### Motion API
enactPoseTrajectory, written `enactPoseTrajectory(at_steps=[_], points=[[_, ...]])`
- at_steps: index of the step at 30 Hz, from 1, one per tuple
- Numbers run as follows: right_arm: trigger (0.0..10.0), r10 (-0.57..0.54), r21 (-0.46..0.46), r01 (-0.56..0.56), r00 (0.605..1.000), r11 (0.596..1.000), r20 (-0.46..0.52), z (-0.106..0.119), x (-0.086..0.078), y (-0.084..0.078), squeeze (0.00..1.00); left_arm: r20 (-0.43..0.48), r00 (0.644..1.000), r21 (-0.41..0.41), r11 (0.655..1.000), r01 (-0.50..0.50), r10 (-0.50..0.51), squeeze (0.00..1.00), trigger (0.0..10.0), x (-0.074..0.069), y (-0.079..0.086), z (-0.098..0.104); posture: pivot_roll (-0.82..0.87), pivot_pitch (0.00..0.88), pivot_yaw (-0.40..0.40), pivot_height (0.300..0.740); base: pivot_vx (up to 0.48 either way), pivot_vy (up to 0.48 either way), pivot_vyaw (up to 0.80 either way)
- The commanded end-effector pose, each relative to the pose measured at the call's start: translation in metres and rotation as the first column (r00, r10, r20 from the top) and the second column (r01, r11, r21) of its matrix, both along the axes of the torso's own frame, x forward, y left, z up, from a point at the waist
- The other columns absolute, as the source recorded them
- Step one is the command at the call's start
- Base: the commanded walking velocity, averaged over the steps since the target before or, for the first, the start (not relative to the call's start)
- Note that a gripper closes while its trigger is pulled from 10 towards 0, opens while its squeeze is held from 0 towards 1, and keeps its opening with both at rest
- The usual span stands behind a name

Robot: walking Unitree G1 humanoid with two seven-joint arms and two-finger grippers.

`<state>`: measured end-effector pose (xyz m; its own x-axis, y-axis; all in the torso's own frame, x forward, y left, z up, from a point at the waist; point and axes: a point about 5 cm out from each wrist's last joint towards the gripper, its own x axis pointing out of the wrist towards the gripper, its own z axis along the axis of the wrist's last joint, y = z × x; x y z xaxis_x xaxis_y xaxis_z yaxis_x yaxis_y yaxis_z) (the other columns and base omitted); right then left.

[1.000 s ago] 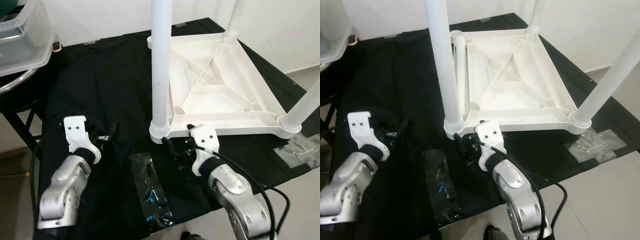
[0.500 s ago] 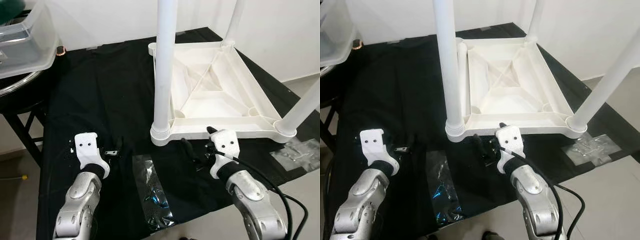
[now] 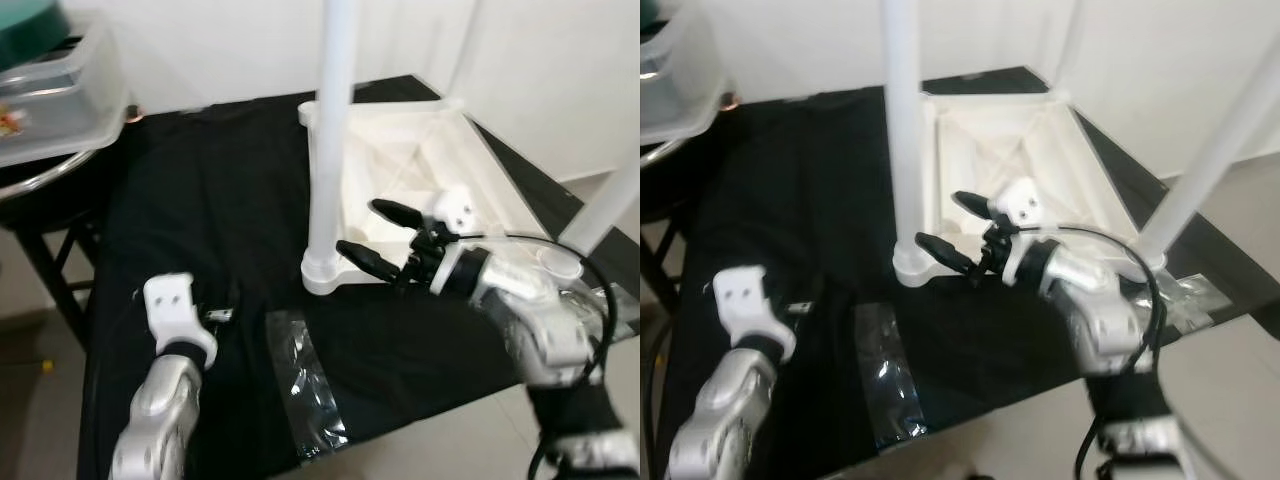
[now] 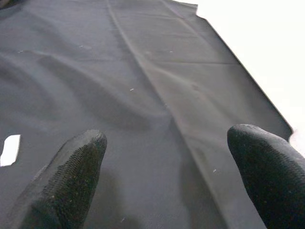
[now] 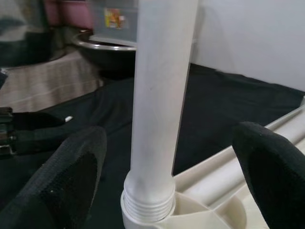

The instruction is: Building children table

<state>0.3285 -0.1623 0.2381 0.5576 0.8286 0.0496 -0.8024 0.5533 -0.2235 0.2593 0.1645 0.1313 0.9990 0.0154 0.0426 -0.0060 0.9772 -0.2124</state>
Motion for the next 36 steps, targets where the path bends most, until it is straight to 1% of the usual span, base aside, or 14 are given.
enactPoseTrajectory(at_steps=[1,5,10,12,13,14,15,16,18,20,23,28,31,36], points=[[10.0,0.038,0.011,-0.038,0.999,0.999,-0.013,0.001,0.005,-0.001,0.00,0.023,1.000,-0.018,1.000,-0.011,0.012,0.00,10.0,-0.006,0.001,0.003,0.04,0.196,-0.018,0.740,0.000,0.000,0.00],[10.0,0.170,0.002,-0.170,0.985,0.985,-0.004,0.030,0.021,-0.003,0.00,0.064,0.996,-0.067,0.996,0.063,-0.059,0.00,10.0,-0.025,-0.005,0.010,0.07,0.258,-0.032,0.740,0.000,0.000,0.00],[10.0,0.220,-0.006,-0.220,0.975,0.975,-0.008,0.038,0.023,-0.005,0.00,0.128,0.980,-0.007,0.988,0.155,-0.153,0.00,10.0,-0.030,-0.010,0.022,0.07,0.278,-0.034,0.740,0.000,0.000,0.00],[10.0,0.277,-0.018,-0.277,0.961,0.961,-0.010,0.046,0.024,-0.009,0.00,0.197,0.935,0.029,0.955,0.296,-0.295,0.00,10.0,-0.034,-0.011,0.041,0.08,0.305,-0.035,0.740,0.000,0.000,0.00],[10.0,0.277,-0.018,-0.277,0.961,0.961,-0.010,0.046,0.024,-0.009,0.00,0.197,0.935,0.029,0.955,0.296,-0.295,0.00,10.0,-0.034,-0.011,0.041,0.08,0.305,-0.035,0.740,0.000,0.000,0.00],[10.0,0.315,-0.024,-0.315,0.949,0.949,-0.018,0.051,0.024,-0.013,0.00,0.244,0.881,0.073,0.914,0.400,-0.405,0.00,10.0,-0.040,-0.009,0.056,0.08,0.320,-0.036,0.740,0.000,0.000,0.00],[10.0,0.366,-0.031,-0.367,0.930,0.930,-0.028,0.059,0.023,-0.016,0.00,0.301,0.783,0.136,0.837,0.530,-0.544,0.00,10.0,-0.052,-0.003,0.079,0.09,0.329,-0.037,0.740,0.000,0.000,0.00],[10.0,0.366,-0.031,-0.367,0.930,0.930,-0.028,0.059,0.023,-0.016,0.00,0.301,0.783,0.136,0.837,0.530,-0.544,0.00,10.0,-0.052,-0.003,0.079,0.09,0.329,-0.037,0.740,0.000,0.000,0.00],[10.0,0.389,-0.037,-0.390,0.921,0.920,-0.034,0.062,0.025,-0.017,0.00,0.313,0.726,0.164,0.788,0.593,-0.612,0.00,10.0,-0.062,0.001,0.091,0.10,0.333,-0.042,0.740,0.000,0.000,0.00],[10.0,0.395,-0.040,-0.397,0.918,0.917,-0.035,0.063,0.026,-0.018,0.00,0.310,0.709,0.172,0.771,0.614,-0.634,0.00,10.0,-0.066,0.002,0.094,0.10,0.333,-0.042,0.740,0.000,0.000,0.00],[10.0,0.437,-0.059,-0.439,0.899,0.897,-0.044,0.066,0.029,-0.015,0.00,0.278,0.634,0.272,0.692,0.668,-0.721,0.00,10.0,-0.089,0.018,0.108,0.11,0.345,-0.059,0.740,0.000,0.000,0.00],[10.0,0.480,-0.064,-0.484,0.875,0.873,-0.066,0.064,0.029,-0.009,0.00,0.248,0.617,0.312,0.665,0.679,-0.747,0.00,10.0,-0.099,0.025,0.113,0.12,0.349,-0.066,0.740,0.000,0.000,0.00],[10.0,0.543,-0.083,-0.551,0.834,0.831,-0.098,0.059,0.027,0.001,0.00,0.233,0.603,0.309,0.646,0.698,-0.763,0.00,10.0,-0.106,0.028,0.116,0.13,0.355,-0.083,0.740,0.000,0.000,0.00],[10.0,0.599,-0.095,-0.609,0.793,0.788,-0.109,0.058,0.026,0.016,0.00,0.207,0.630,0.299,0.662,0.687,-0.748,0.00,10.0,-0.111,0.038,0.117,0.13,0.355,-0.097,0.740,0.000,0.000,0.00]])
